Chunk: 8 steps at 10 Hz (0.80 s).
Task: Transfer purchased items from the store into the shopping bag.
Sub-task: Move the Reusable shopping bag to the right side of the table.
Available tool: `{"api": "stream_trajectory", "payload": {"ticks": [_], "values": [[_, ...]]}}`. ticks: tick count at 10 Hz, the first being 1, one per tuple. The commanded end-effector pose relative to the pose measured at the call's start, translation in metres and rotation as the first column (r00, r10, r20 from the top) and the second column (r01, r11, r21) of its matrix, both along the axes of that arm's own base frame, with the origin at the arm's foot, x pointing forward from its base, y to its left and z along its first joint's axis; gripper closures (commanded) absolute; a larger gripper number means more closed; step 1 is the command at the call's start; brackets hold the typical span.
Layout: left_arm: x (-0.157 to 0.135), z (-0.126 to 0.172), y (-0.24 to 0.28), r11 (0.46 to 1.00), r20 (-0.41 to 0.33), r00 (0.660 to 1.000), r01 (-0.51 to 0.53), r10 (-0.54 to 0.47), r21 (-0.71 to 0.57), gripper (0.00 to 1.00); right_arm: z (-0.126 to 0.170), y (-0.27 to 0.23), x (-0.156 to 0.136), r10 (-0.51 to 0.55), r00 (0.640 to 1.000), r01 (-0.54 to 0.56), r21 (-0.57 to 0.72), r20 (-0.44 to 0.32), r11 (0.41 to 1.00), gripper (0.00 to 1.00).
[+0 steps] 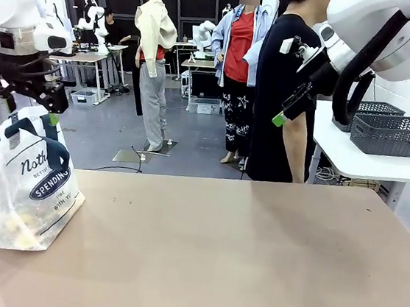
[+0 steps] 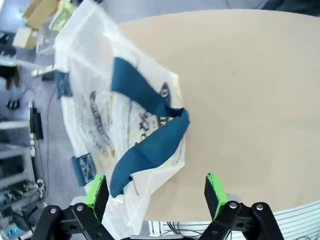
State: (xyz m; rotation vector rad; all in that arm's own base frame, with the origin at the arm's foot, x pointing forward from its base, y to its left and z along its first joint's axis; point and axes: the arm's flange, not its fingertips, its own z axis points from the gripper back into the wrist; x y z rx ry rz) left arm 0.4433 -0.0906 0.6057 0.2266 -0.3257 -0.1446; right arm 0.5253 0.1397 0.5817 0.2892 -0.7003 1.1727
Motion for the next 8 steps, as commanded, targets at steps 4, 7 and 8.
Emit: {"api": "stream_trajectory", "payload": {"ticks": [4,7,8], "values": [[0.014,-0.003,-0.016,0.893,0.129,0.894,0.441,-0.428,-0.089,0.00,0.002,0.001,0.000,-0.013,1.000,0.013,-0.018,-0.015,1.000,0.00],[0.028,-0.020,-0.017,0.715,0.243,0.740,0.670,-0.627,-0.199,0.00,0.002,0.001,0.000,-0.013,1.000,0.013,-0.018,-0.015,1.000,0.00],[0.032,-0.021,-0.013,0.691,0.257,0.728,0.685,-0.636,-0.229,0.00,0.002,0.001,0.000,-0.013,1.000,0.013,-0.018,-0.015,1.000,0.00]]}}
